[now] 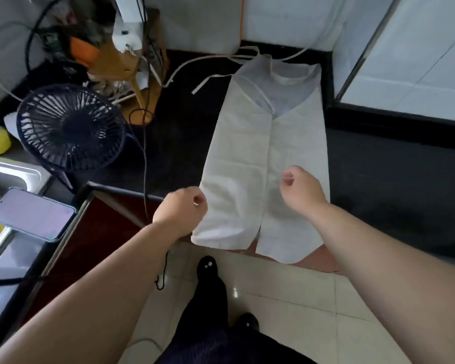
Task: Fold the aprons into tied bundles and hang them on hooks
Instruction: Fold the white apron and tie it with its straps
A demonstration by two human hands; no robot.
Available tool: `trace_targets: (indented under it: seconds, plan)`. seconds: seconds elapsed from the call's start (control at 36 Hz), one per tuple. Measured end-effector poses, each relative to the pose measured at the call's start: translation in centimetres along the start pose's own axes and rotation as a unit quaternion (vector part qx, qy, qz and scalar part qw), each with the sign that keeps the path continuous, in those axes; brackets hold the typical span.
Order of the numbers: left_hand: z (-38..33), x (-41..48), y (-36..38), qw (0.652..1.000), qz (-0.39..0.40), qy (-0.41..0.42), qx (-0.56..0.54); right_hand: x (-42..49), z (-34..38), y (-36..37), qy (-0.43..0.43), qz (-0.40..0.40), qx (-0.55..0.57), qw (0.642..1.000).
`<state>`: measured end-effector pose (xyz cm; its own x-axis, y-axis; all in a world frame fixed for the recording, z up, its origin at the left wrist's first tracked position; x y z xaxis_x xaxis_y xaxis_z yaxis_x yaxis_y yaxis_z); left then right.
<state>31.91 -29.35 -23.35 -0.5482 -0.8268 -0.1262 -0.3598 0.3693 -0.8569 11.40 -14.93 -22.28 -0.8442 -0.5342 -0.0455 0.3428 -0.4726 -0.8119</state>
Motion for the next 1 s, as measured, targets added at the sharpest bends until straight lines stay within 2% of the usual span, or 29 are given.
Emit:
trace_targets:
  seconds: [0.11, 0.25, 0.44, 0.53, 0.64, 0.75, 0.86, 1.0]
  plan:
    - [-2.9, 5.0, -0.4, 0.999, -0.016, 0.032, -0.038, 3.7, 0.1, -0.8, 0.03, -0.035, 0.004, 0.999]
    - [-6.2, 11.2, 0.1, 0.996, 0.022, 0.087, -0.028, 8.6, 0.4, -1.0, 0.048, -0.032, -0.037, 0.998]
    - [-9.8, 19.0, 2.4, 0.985, 0.059, 0.159, 0.023, 14.7, 0.2, -0.3, 0.078, -0.025, -0.079, 0.994]
    - [-11.1, 21.2, 4.6, 0.97, 0.096, 0.204, 0.088, 16.4, -0.1, 0.7, 0.08, -0.011, -0.086, 0.993]
    - [-12.1, 23.0, 7.3, 0.954, 0.12, 0.23, 0.151, 19.4, 0.2, 1.9, 0.048, 0.011, -0.104, 0.993]
    - [-12.8, 24.1, 8.6, 0.952, 0.103, 0.233, 0.167, 22.2, 1.0, 3.1, -0.012, 0.041, -0.136, 0.99]
    - [-12.4, 24.1, 9.9, 0.953, 0.098, 0.231, 0.169, 24.2, 0.3, 4.8, -0.057, 0.105, -0.196, 0.973]
    - [-11.1, 23.6, 10.5, 0.946, 0.066, 0.251, 0.193, 25.3, -0.4, 4.6, -0.092, 0.099, -0.208, 0.969]
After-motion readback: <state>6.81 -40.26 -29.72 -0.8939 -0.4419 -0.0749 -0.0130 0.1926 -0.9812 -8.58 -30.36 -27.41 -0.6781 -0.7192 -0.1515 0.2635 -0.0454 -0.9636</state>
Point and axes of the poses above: each hand's wrist, its own x-axis towards the middle knuckle, its own y-axis out of the palm, z = x × y, the point moved 6 cm from there along x, towards the middle knuckle, and after that the axes turned 14 degrees about -z, right-handed, at the moved point
